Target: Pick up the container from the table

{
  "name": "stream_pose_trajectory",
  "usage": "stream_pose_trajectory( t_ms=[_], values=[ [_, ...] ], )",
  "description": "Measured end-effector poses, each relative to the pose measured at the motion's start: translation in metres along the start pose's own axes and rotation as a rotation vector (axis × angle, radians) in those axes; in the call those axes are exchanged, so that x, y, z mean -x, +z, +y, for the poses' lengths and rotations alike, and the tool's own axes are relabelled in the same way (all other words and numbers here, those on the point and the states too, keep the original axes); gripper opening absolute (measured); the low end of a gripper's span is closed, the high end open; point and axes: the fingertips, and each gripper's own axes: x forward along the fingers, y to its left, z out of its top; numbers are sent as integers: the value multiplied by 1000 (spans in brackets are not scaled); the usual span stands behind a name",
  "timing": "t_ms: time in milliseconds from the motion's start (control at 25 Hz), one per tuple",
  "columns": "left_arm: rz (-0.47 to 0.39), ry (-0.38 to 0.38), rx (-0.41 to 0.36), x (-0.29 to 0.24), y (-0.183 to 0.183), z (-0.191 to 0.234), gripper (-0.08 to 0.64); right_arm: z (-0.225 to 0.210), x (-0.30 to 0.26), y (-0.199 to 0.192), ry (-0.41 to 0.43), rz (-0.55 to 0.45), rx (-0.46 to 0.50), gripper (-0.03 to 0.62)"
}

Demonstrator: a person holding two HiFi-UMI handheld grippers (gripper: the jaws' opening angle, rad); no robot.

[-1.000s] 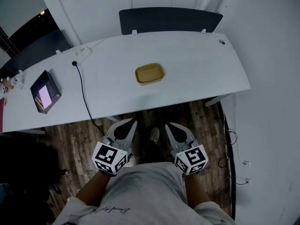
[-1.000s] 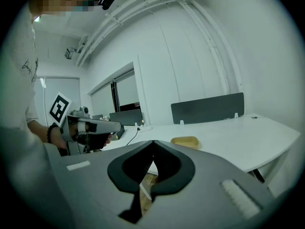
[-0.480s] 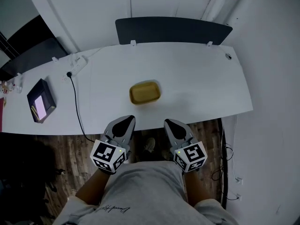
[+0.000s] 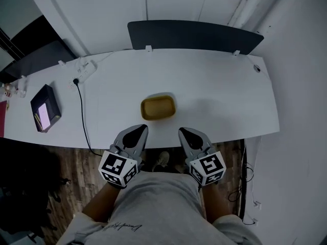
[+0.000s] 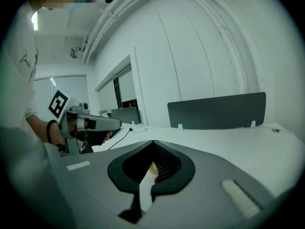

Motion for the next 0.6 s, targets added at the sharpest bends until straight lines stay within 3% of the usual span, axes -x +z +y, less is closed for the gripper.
stream_pose_trajectory(
  t_ms=[600],
  values=[
    [69,-28,-4,-31,-3,42,-5,-20,-39,-2,-72,55,-38,15]
  ],
)
